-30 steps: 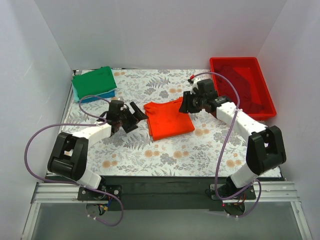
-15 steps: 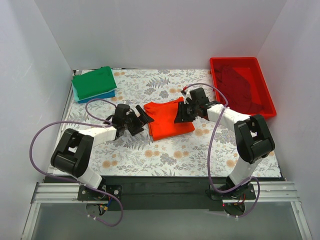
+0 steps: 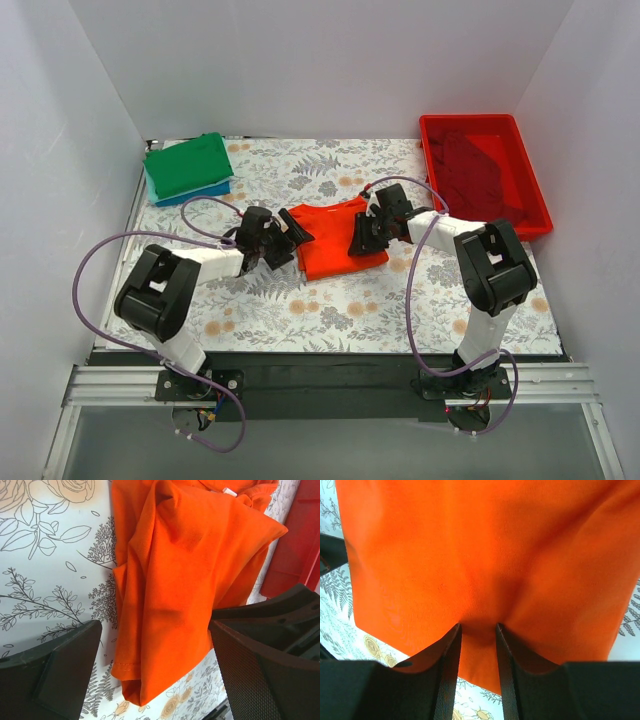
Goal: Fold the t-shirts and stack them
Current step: Neatly place the folded tshirt to the corner
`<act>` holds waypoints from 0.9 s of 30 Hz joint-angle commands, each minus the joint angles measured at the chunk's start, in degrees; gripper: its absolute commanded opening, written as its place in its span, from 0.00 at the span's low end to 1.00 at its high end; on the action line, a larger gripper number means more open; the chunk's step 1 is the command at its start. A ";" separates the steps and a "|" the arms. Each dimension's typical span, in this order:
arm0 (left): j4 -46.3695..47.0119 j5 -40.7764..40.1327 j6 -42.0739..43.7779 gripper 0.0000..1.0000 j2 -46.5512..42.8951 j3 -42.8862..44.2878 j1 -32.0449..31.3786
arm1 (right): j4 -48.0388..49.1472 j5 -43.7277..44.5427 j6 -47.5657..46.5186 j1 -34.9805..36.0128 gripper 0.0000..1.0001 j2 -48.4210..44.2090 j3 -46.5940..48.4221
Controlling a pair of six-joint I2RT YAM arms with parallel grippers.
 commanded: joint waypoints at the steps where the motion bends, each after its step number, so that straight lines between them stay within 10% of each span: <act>1: -2.23 -6.01 -0.72 0.90 0.43 1.56 -1.50 | 0.32 1.73 0.18 0.15 0.40 0.50 -1.31; 19: -7.87 -17.62 -9.59 0.80 15.88 11.65 -13.02 | 0.58 0.41 1.59 0.15 0.40 -0.29 -0.96; 27: -9.71 -17.54 -10.04 0.45 19.41 14.83 -15.48 | 1.37 -0.20 2.29 0.15 0.39 0.33 -0.69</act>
